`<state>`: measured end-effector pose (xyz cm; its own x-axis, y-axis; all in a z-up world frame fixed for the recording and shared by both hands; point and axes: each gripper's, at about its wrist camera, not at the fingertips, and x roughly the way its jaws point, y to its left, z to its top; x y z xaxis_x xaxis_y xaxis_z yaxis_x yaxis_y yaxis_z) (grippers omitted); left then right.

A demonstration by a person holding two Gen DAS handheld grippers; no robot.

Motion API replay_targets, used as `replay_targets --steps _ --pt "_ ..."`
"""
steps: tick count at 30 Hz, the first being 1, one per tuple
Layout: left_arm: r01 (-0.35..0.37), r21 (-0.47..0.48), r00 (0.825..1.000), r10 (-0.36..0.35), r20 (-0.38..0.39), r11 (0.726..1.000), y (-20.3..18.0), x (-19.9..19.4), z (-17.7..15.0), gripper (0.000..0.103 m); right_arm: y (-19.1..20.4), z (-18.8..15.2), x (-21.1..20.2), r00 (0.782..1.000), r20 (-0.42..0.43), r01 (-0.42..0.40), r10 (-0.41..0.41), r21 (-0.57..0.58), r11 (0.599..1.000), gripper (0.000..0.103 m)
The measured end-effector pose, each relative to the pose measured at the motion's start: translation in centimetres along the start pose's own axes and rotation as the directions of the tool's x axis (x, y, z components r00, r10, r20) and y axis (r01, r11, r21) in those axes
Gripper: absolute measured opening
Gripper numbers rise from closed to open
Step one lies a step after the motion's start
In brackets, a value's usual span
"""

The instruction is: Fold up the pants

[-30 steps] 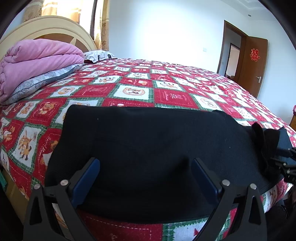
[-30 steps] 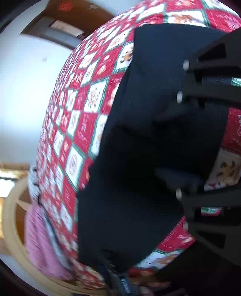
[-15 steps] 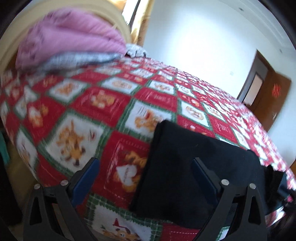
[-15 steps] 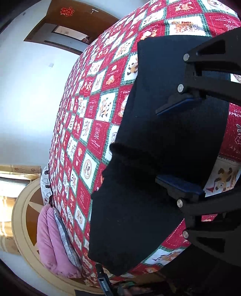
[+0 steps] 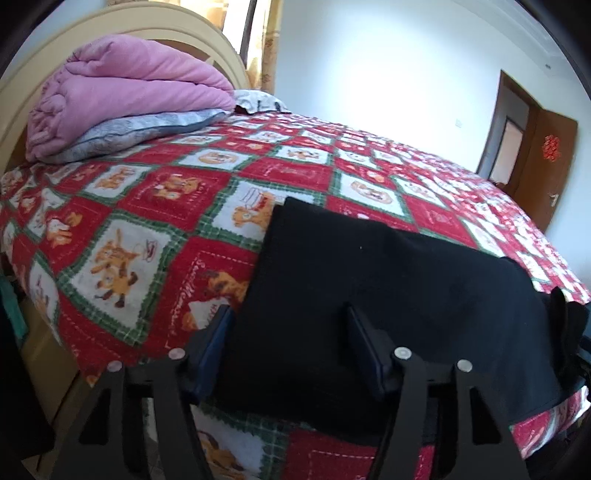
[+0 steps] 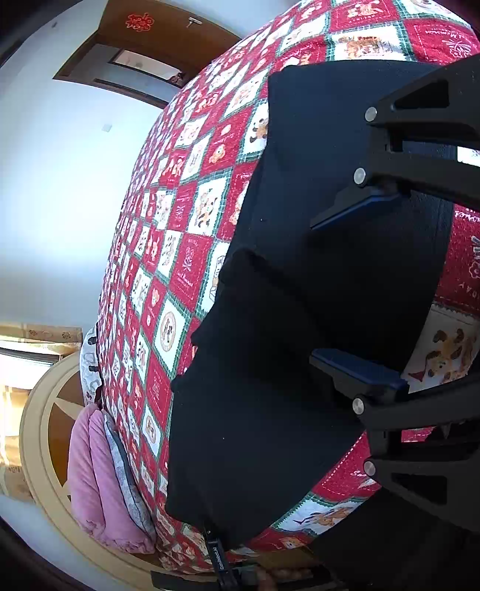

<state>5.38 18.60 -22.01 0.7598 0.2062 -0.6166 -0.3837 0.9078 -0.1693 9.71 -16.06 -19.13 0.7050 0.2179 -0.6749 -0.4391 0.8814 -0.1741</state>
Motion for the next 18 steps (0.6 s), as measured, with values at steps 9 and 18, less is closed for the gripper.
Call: replay_targets --steps 9,18 --pt "-0.008 0.036 1.0 0.007 0.005 0.999 -0.7 -0.7 0.4 0.038 -0.3 0.1 0.0 1.0 0.003 -0.006 0.006 0.011 1.0 0.065" --pt "0.018 0.045 1.0 -0.019 0.019 0.999 -1.3 -1.8 1.6 0.025 -0.8 0.4 -0.6 1.0 0.02 -0.007 0.007 0.029 1.0 0.065"
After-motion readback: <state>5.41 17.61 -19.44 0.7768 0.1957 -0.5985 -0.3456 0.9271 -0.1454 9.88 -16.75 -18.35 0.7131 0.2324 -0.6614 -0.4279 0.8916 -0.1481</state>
